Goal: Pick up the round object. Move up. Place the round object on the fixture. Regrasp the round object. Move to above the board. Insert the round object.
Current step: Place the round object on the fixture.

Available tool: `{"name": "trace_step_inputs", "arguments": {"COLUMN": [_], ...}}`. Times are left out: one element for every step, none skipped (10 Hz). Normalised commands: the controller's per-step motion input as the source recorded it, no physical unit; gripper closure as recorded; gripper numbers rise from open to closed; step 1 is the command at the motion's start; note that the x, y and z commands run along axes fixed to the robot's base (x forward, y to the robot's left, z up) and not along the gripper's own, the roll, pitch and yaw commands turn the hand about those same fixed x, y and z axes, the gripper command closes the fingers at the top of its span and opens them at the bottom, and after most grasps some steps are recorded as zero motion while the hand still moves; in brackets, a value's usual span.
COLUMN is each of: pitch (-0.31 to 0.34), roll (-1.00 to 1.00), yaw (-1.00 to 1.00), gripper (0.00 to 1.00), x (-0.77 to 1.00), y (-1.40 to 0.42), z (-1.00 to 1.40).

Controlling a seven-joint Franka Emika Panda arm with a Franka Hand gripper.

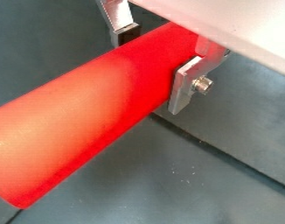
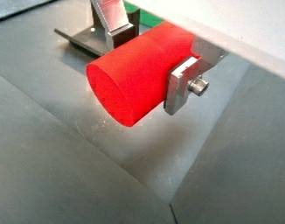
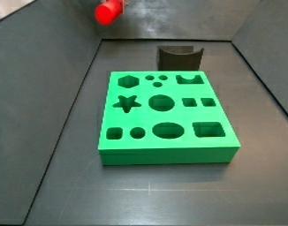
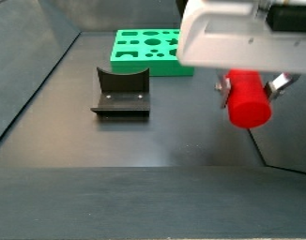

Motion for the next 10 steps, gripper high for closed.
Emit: {"name": "trace_step_inputs", "arguments": {"pitch": [0.088, 0.085, 0.086, 0.088, 0.092, 0.092, -0.426, -0.399, -0.334, -0.249], "roll": [0.10, 0.09, 0.08, 0.08, 0.07, 0.07, -0.02, -0.02, -0.04, -0.07], "yaw": [0.02, 0.02, 0.02, 0.02, 0.02, 0.02, 0.47, 0.44, 0.34, 0.23], "gripper": [1.00, 1.00, 1.00, 1.00, 1.00, 1.00, 1.00, 1.00, 1.00, 1.00], "x": [-0.04, -0.03, -0.03, -0.02, -0.01, -0.01, 1.00, 1.00, 1.00, 1.00], "y": [-0.01, -0.01, 0.00, 0.00, 0.00, 0.01, -0.68, -0.68, -0.65, -0.62], "z": [0.95, 0.84, 0.68, 0.56, 0.39, 0.30, 0.18, 0.15, 0.14, 0.13]}}
